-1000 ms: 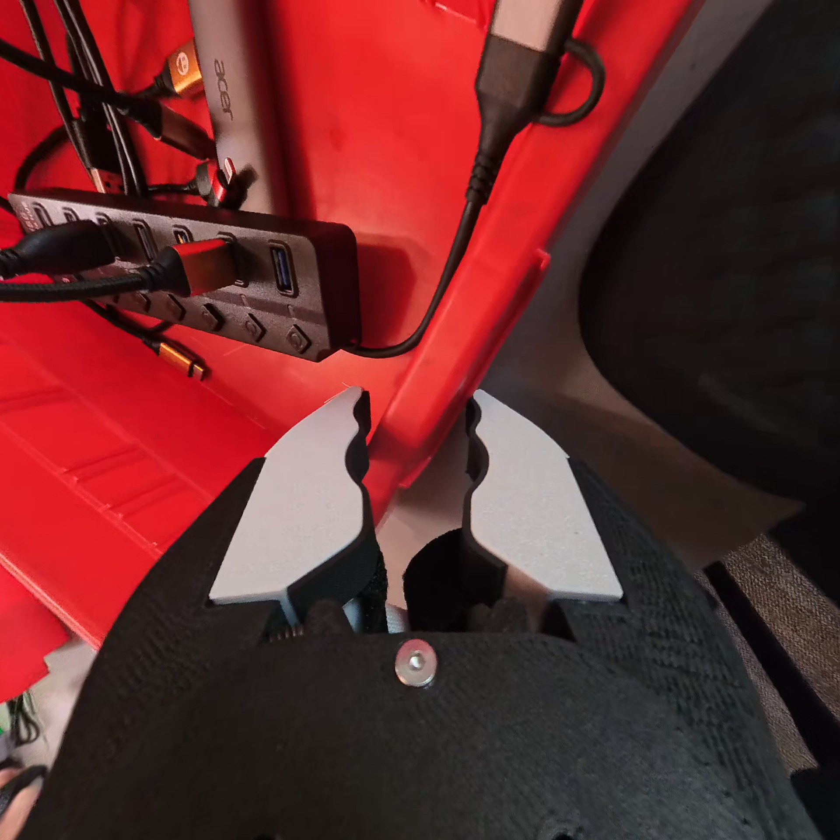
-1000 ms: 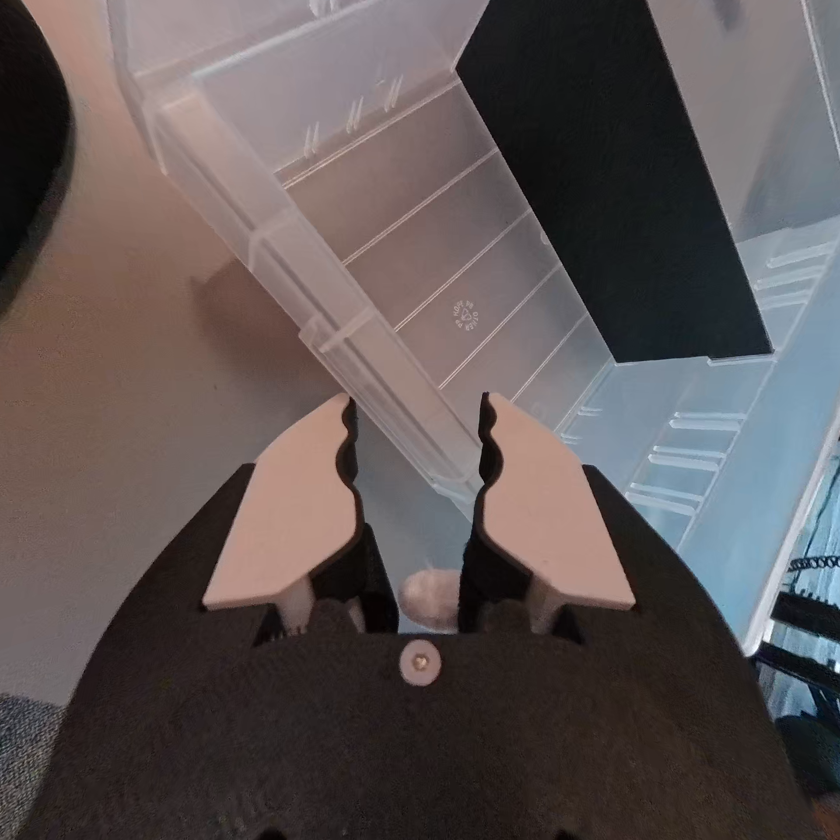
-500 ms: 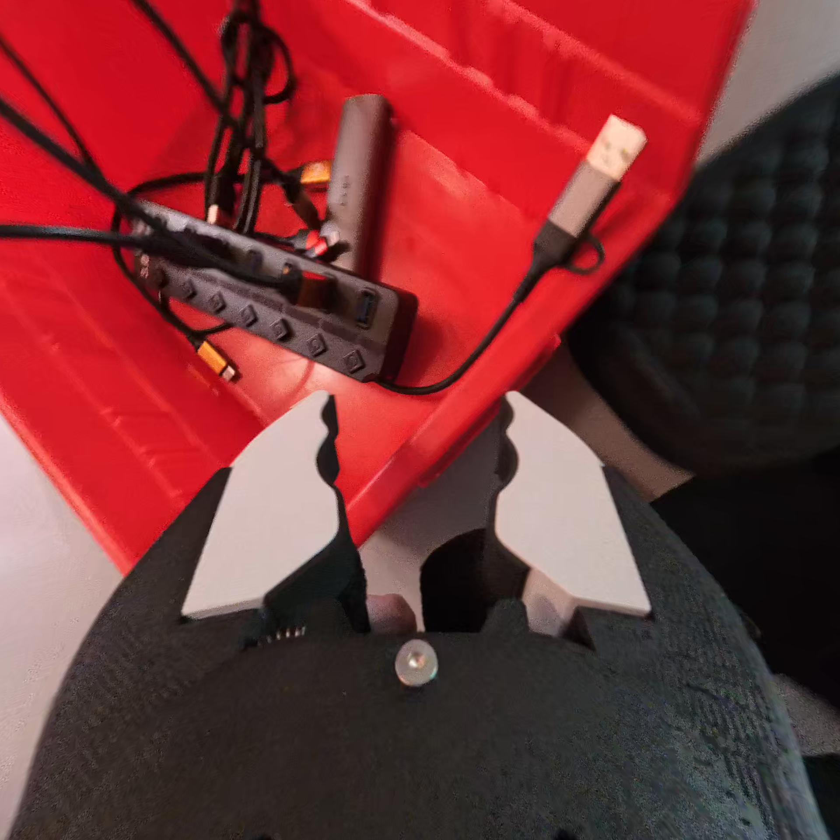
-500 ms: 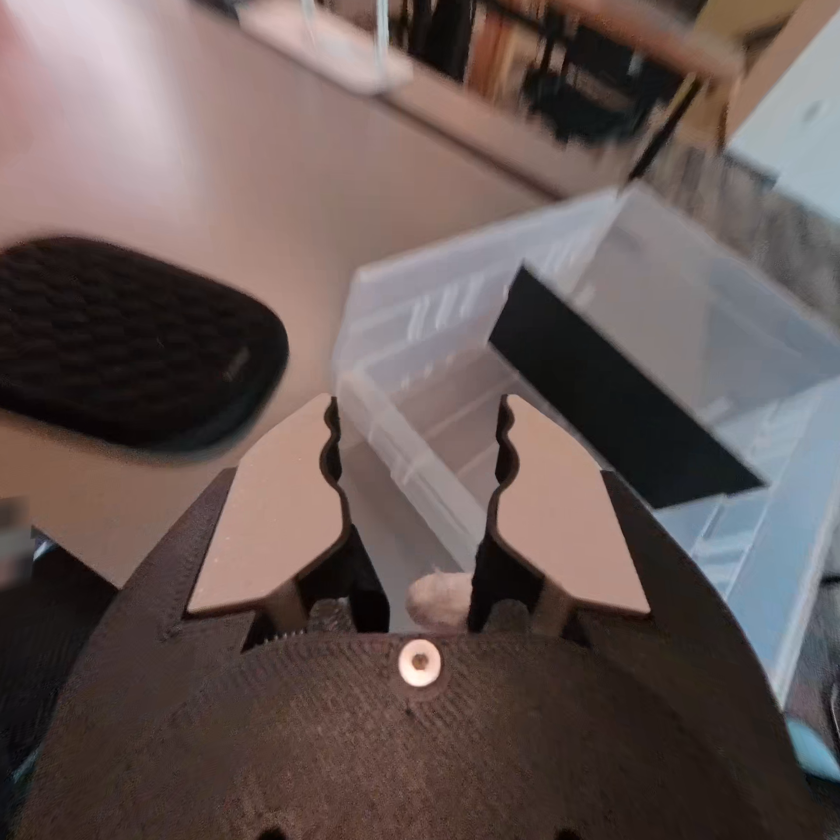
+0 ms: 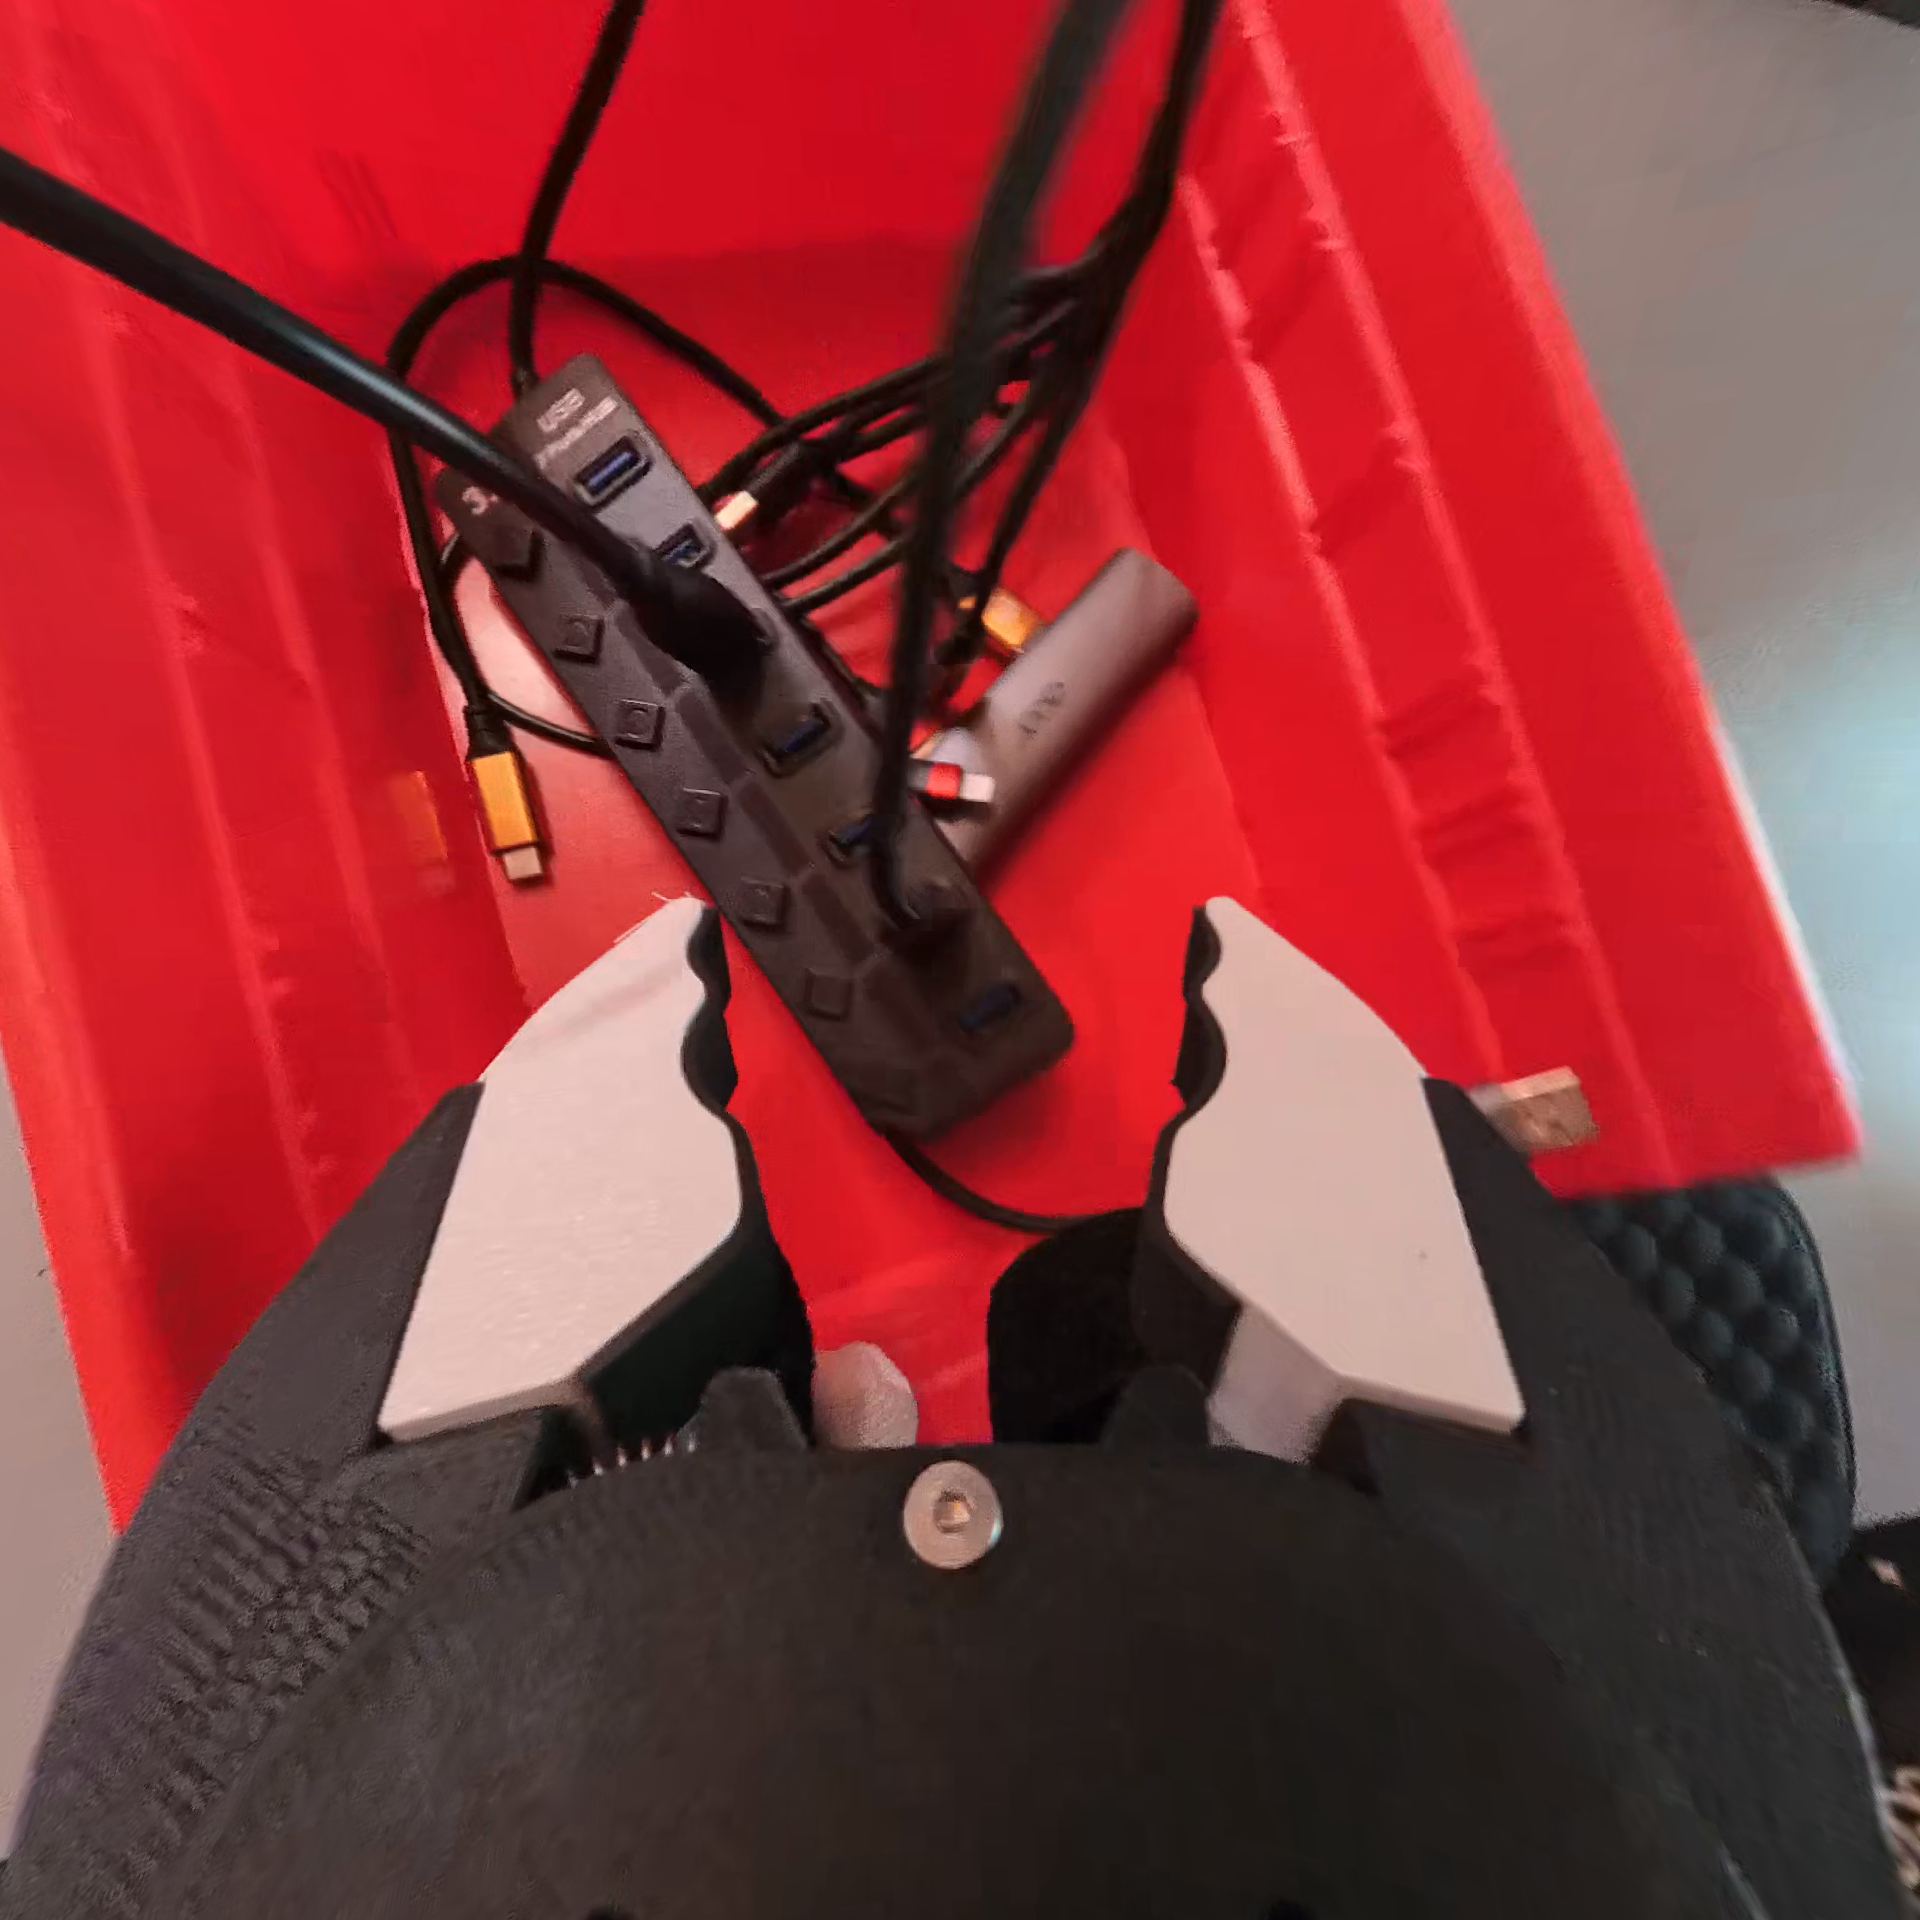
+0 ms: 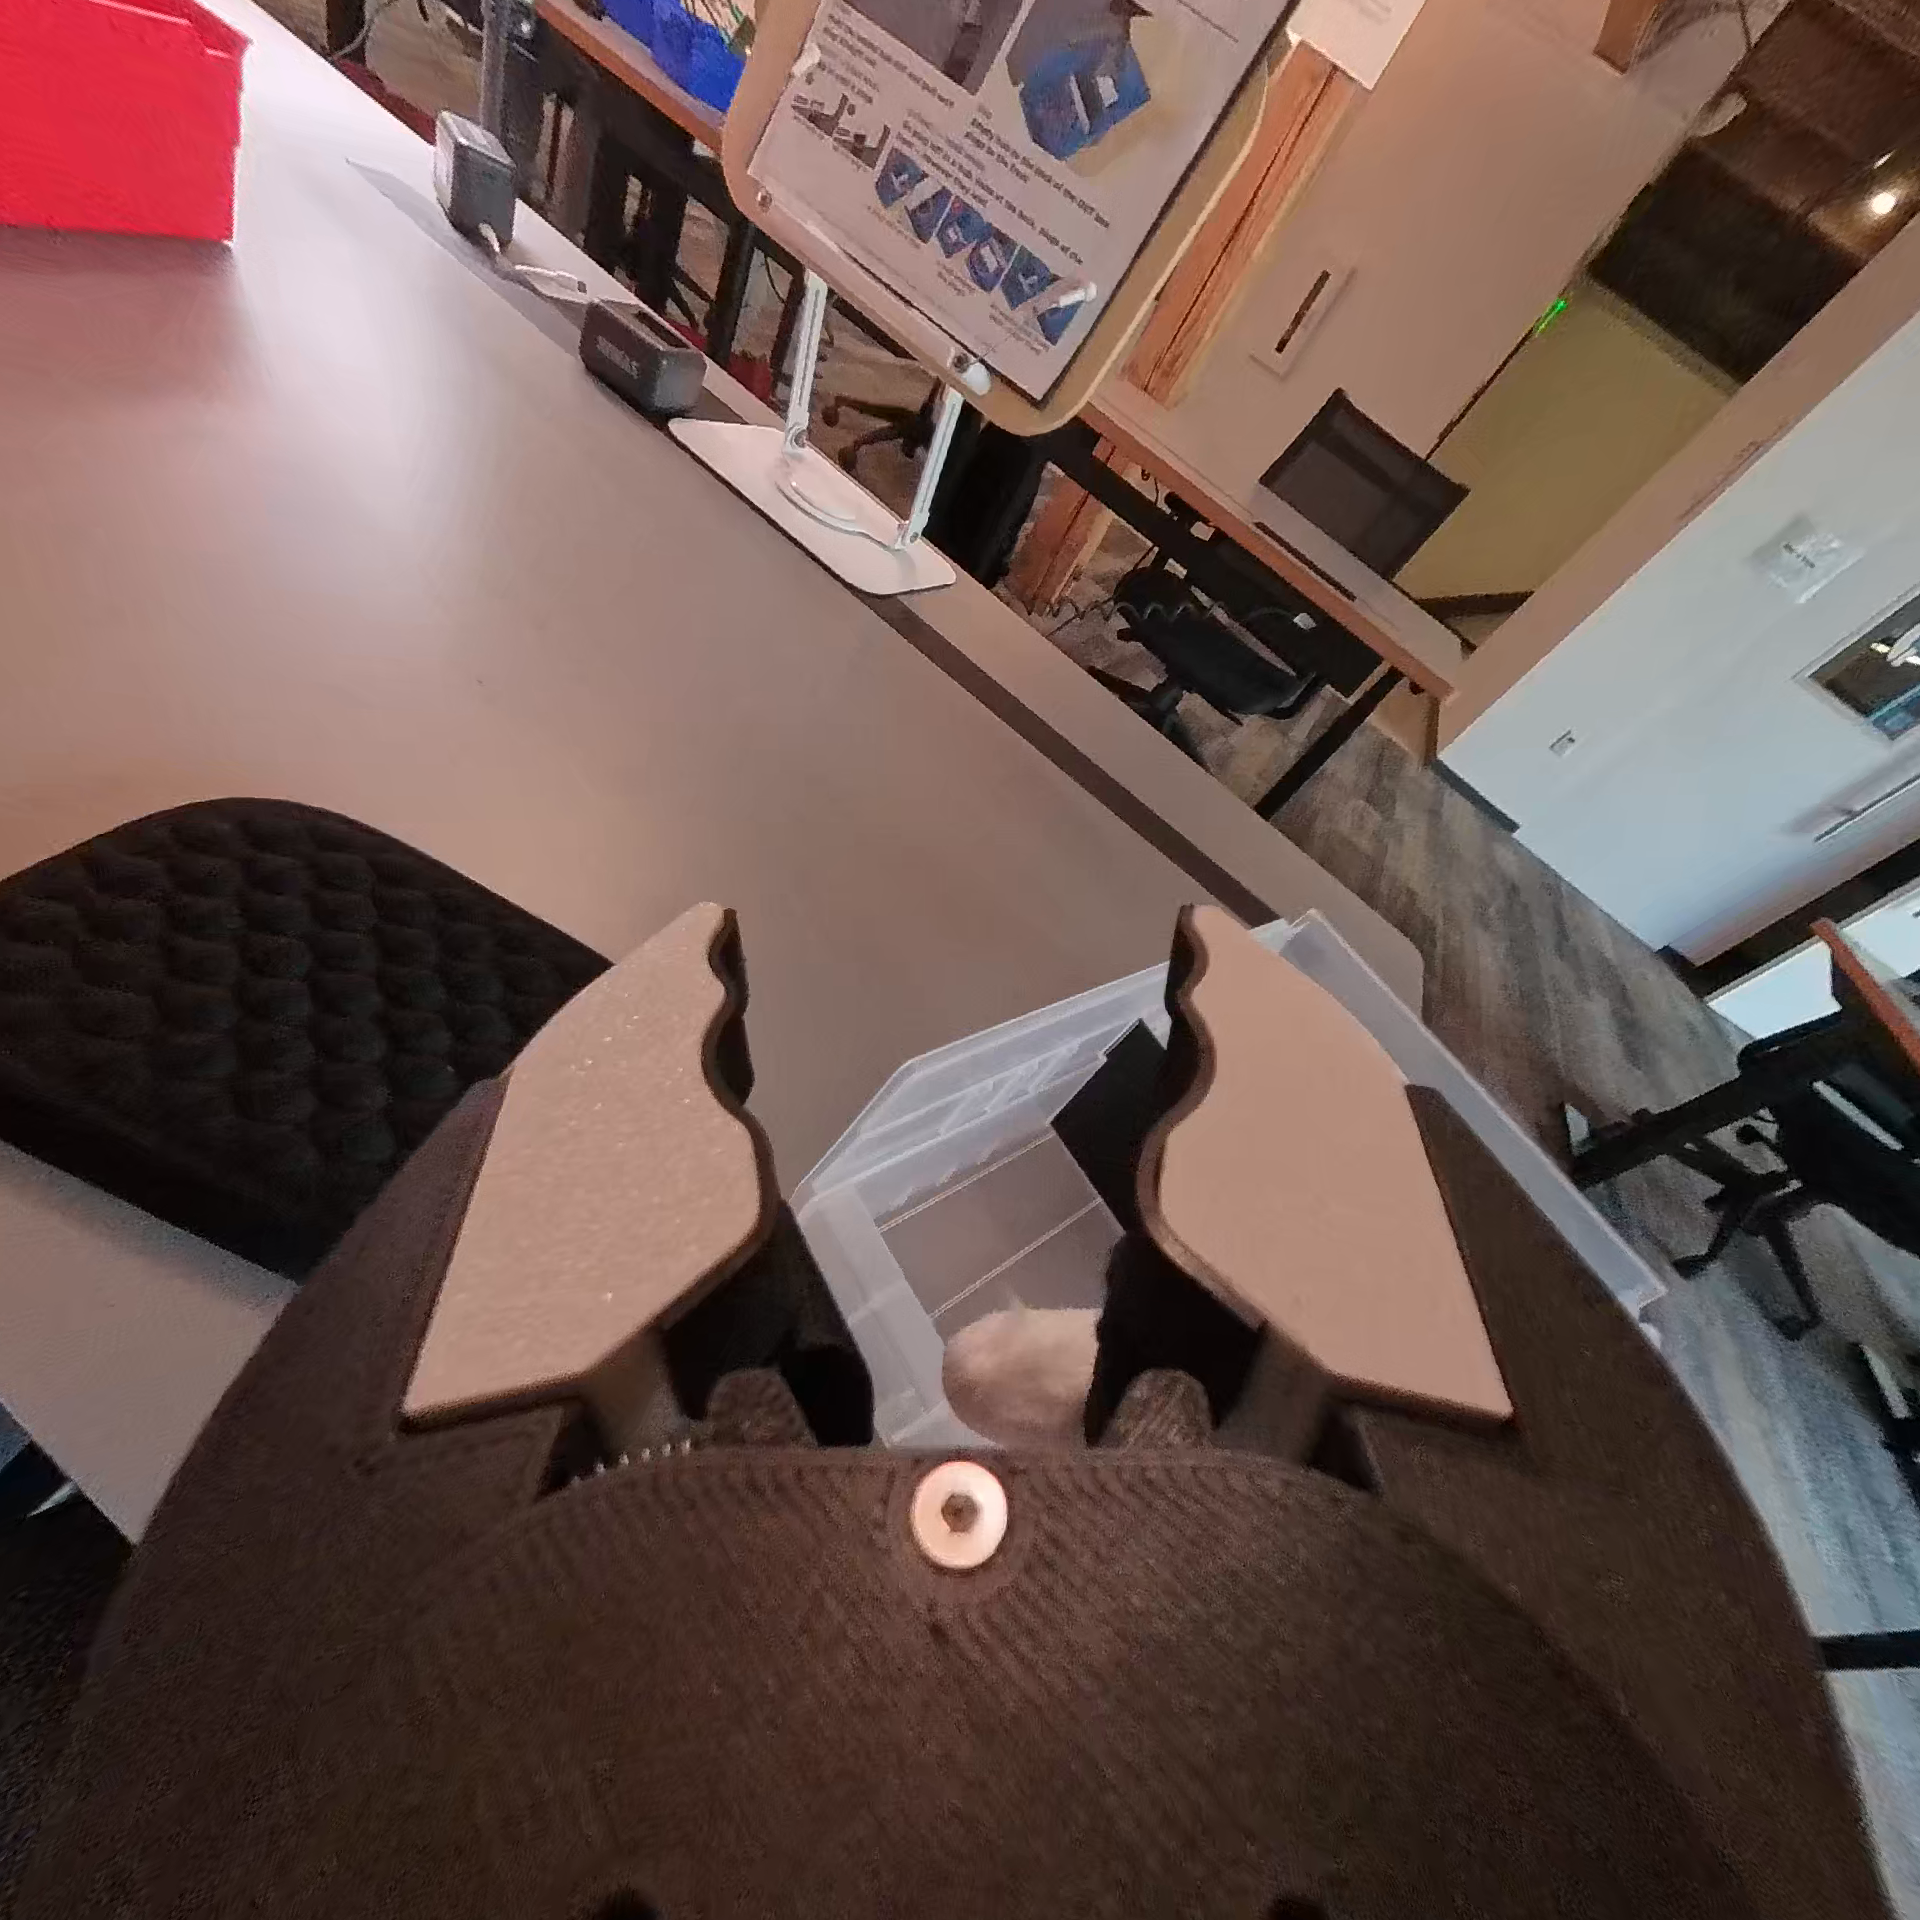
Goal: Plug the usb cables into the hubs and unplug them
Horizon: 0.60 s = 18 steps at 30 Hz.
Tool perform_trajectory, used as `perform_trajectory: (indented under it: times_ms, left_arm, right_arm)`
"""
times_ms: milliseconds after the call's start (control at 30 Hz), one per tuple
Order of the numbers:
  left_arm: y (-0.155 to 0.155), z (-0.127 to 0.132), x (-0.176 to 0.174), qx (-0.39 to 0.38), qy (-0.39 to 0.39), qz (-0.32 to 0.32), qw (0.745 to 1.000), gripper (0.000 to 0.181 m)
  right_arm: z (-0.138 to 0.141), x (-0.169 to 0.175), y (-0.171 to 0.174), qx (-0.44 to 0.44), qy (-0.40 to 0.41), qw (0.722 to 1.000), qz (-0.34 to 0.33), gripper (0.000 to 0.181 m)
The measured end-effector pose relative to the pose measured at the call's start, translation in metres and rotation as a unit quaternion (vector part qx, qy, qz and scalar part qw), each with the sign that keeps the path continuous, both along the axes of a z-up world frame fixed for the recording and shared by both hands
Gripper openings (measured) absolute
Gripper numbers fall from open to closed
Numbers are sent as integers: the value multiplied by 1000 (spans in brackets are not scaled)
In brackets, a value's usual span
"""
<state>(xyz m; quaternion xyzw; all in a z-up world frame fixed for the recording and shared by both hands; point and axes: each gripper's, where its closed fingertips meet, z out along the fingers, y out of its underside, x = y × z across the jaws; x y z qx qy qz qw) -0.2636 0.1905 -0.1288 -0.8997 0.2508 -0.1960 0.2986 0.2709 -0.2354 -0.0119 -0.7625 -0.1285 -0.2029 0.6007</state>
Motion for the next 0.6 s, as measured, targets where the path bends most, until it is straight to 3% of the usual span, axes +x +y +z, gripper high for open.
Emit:
perform_trajectory:
  times_ms: [133,167,300,433,600]
  left_arm:
    - [9,-44,-8,-116,60,13,991,80]
    - [13,-42,-5,-103,54,5,993,70]
    - [10,-43,-6,-110,47,-8,993,67]
    - [16,-20,-13,18,56,-15,998,61]
    - [16,16,-26,154,107,-16,982,57]
  right_arm:
    - [5,0,0,1,-20,1000,-12,77]
    - [5,1,0,0,-24,1000,-16,77]
    - [3,8,0,-6,-32,999,-31,75]
    - [3,13,0,-11,-43,998,-45,74]
    - [8,7,5,-3,-57,998,-39,71]
